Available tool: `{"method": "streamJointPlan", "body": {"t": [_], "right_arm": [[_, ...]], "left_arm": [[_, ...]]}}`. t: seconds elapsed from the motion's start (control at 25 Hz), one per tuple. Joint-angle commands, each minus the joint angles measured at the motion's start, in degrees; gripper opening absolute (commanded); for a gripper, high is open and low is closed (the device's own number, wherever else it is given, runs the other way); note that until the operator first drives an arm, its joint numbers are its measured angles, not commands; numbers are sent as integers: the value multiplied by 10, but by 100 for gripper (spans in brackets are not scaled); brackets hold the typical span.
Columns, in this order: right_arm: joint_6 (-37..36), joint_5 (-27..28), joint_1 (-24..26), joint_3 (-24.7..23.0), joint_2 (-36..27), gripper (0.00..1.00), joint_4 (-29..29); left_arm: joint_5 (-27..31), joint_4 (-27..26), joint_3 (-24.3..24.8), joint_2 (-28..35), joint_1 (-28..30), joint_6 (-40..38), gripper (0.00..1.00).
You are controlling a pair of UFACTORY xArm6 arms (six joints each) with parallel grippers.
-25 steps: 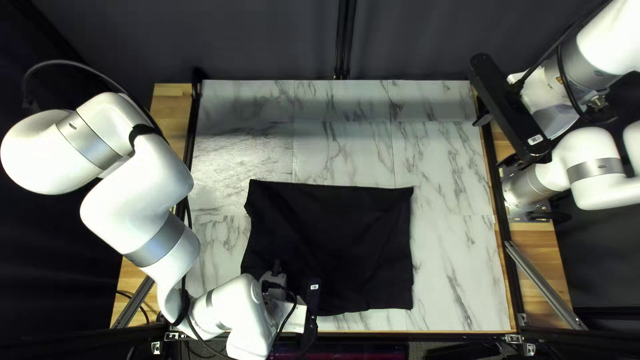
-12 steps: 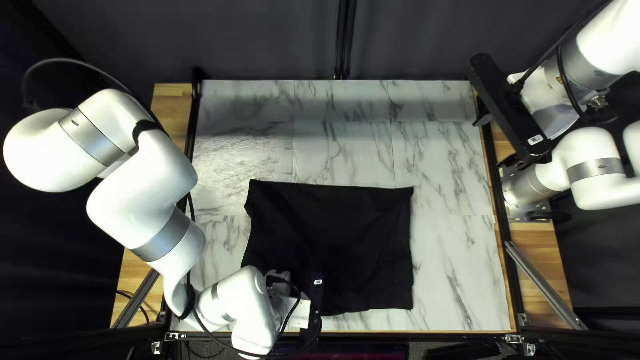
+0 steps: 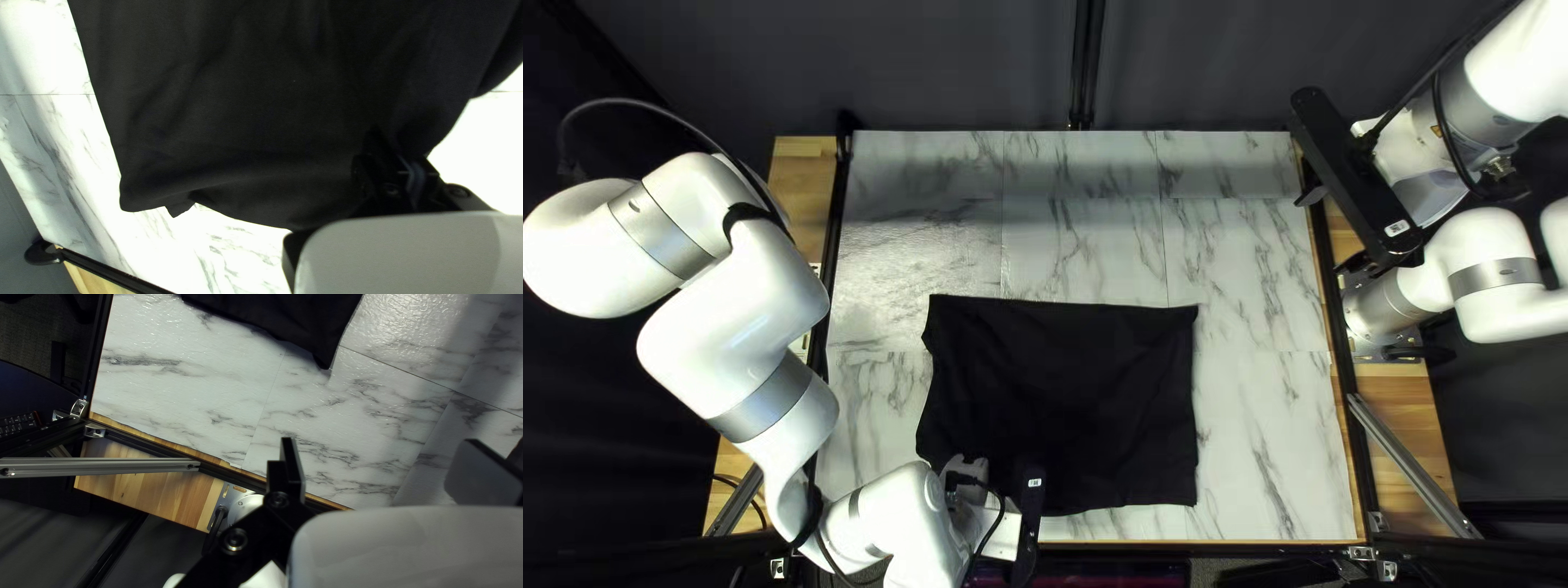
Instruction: Fold t-shirt
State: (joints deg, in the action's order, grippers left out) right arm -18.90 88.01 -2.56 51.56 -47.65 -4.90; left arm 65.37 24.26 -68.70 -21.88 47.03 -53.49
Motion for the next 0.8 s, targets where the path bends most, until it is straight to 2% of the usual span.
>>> {"method": "streamJointPlan", "body": {"t": [0.04, 0.32, 0.36, 0.48, 0.8], "right_arm": [[0, 0, 0, 0, 0, 100, 0], [0, 0, 0, 0, 0, 100, 0], [0, 0, 0, 0, 0, 100, 0], [0, 0, 0, 0, 0, 100, 0], [0, 0, 0, 0, 0, 100, 0]], "left_arm": [[4, -3, -5, -2, 2, 6, 0], [28, -22, -47, -35, 9, 18, 2], [30, -25, -51, -39, 9, 20, 14], [35, -31, -57, -41, 10, 26, 98], [43, -35, -47, -29, 3, 38, 100]]}}
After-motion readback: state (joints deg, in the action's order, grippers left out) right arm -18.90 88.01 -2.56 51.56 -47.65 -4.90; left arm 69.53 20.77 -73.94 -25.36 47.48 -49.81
